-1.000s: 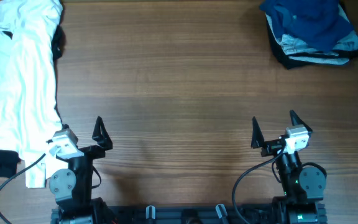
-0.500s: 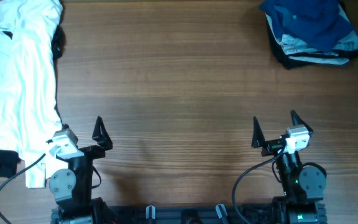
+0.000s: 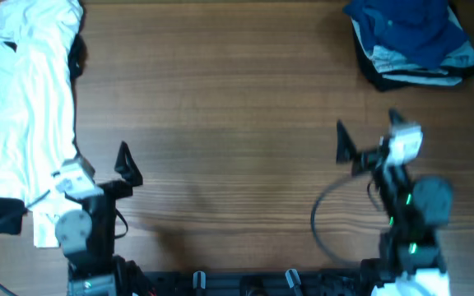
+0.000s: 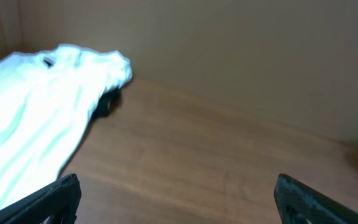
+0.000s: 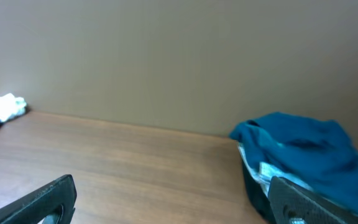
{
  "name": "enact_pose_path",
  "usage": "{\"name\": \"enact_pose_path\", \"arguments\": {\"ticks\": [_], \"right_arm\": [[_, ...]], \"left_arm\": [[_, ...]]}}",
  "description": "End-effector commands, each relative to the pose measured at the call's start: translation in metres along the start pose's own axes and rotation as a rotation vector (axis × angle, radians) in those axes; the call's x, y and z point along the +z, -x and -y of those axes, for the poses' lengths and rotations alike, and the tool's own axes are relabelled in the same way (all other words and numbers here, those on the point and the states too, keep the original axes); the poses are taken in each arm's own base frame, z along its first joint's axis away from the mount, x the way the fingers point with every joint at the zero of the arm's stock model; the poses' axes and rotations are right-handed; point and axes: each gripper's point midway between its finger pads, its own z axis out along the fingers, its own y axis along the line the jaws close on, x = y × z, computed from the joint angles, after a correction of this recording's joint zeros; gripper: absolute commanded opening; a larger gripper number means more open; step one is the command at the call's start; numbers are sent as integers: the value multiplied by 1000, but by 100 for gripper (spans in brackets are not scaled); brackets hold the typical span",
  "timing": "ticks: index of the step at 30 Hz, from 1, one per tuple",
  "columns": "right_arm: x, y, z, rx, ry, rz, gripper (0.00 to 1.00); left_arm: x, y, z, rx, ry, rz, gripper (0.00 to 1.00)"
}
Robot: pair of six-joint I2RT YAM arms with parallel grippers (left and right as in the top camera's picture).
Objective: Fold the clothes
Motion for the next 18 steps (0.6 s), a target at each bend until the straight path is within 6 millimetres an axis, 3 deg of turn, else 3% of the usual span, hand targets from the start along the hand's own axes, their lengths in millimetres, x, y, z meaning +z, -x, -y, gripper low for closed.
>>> {"name": "enact_pose_path", "arguments": {"ticks": [1,4,8,13,15,18], "right_arm": [[46,34,-12,17,137,-31,100],[91,45,-21,43,256,-92,100],[119,37,-21,64,296,-143,100],[129,8,-20,90,297,-223,100],[137,-22,-19,128,299,-325,100],[147,-42,-20,168,315,-424,100]], "left_arm": [[18,46,12,8,12,-80,100],[45,76,17,-4,52,-231,100],[73,94,19,-4,88,-378,100],[105,87,14,-24,129,-543,100],[121,65,6,-38,156,-653,100],[136,51,2,-46,157,-678,100]]}}
